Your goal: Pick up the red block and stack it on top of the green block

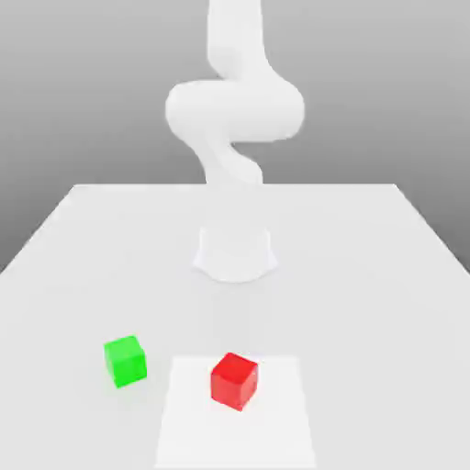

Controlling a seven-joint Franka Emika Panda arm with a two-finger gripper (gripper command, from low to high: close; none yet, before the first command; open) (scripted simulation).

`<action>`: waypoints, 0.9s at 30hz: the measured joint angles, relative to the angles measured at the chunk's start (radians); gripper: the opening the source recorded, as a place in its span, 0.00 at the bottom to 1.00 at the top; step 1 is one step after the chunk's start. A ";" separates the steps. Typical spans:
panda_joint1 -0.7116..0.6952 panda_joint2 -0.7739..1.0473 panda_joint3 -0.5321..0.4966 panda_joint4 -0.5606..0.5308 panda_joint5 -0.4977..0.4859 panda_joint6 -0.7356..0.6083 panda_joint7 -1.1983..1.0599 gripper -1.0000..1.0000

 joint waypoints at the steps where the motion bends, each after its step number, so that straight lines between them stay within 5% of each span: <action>1: 0.029 0.027 -0.028 -0.011 0.024 0.010 -0.043 0.50; 13: 0.303 0.348 -0.269 -0.129 0.295 0.098 -0.525 0.50; 27: 0.421 0.682 -0.323 -0.273 0.460 0.225 -0.974 0.50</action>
